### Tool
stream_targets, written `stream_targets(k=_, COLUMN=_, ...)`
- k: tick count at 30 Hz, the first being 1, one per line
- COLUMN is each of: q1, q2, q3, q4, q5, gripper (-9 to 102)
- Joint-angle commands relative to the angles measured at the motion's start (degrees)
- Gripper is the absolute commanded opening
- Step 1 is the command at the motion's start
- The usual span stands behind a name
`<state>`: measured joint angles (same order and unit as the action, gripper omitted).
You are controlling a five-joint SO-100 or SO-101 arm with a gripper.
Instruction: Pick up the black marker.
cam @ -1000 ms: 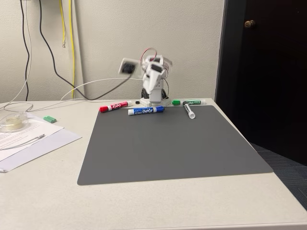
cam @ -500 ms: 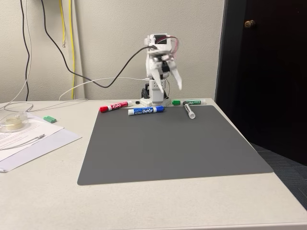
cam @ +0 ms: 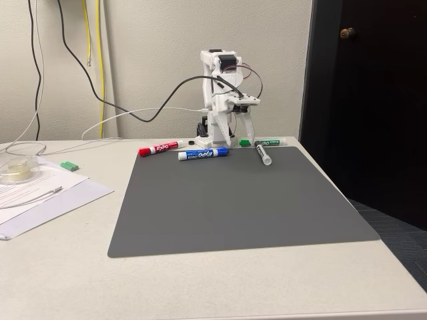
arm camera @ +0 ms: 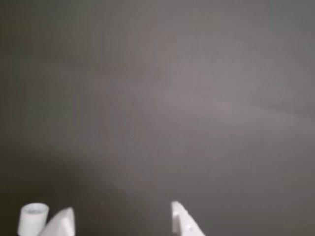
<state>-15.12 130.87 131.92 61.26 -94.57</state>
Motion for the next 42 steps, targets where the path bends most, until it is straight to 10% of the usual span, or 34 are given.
stream_targets(k=1, q1=-2.11, q2=-0.62, q3=-0.44, q4=-0.35, q5=-0.35, gripper=31)
stream_targets(k=42, q1=-29.00, q2=-8.79, q3=5.80, q4=6.42, q5=23.29, gripper=38)
